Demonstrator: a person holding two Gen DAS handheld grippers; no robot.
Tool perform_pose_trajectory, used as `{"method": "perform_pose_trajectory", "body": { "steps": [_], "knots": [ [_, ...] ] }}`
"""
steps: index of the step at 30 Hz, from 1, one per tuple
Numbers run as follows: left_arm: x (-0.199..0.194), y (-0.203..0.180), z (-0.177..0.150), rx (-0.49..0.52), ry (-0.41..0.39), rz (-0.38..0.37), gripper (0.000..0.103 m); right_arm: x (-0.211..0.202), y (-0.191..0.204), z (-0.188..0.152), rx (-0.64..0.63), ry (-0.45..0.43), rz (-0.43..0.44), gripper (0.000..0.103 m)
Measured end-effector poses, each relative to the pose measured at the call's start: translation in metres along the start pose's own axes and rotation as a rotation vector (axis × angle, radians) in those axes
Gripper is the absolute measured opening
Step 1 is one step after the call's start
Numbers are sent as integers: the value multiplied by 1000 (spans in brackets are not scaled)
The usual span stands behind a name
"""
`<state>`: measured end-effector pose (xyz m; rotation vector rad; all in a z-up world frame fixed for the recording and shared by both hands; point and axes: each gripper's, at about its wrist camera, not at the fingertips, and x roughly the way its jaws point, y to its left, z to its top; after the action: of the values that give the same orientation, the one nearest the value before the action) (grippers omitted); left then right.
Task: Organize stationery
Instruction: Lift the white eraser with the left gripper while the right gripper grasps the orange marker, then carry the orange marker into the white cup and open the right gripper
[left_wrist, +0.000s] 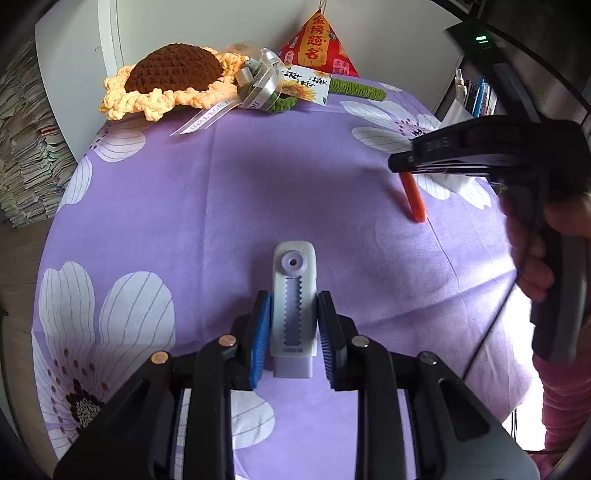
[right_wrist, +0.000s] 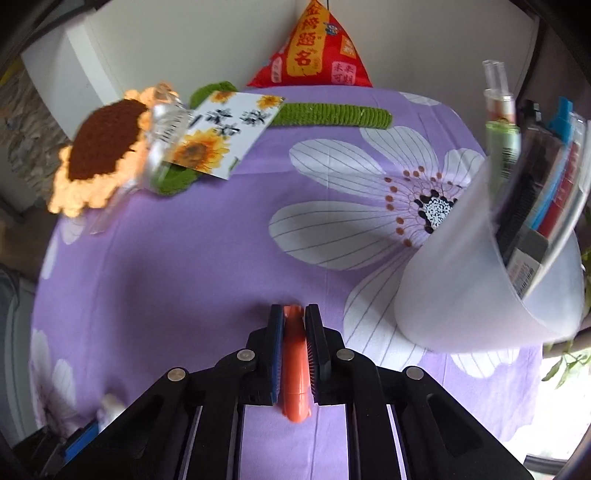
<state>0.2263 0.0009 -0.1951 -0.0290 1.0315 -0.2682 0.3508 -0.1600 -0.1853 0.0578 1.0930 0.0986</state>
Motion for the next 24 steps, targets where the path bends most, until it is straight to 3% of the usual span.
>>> {"method": "perform_pose_trajectory", "body": {
  "steps": [8,14,16,18,24],
  "knots": [
    [3,-8,-1,31,15,0,24,-57,2,-45,-85,-55,86,13],
    [5,-11,-2,38,24,2,24,-79,-18,-74,-28,-65,161,13],
    [4,-13,-2,38,25,0,28,-83,-23,-77,-15,-78,159,13],
    [4,-15,-1,43,23,2,38,-87,-28,-80,0,-90,164,13],
    [13,-24,9,65,21,50,39,-92,-29,-85,2,-104,190,13]
  ]
}}
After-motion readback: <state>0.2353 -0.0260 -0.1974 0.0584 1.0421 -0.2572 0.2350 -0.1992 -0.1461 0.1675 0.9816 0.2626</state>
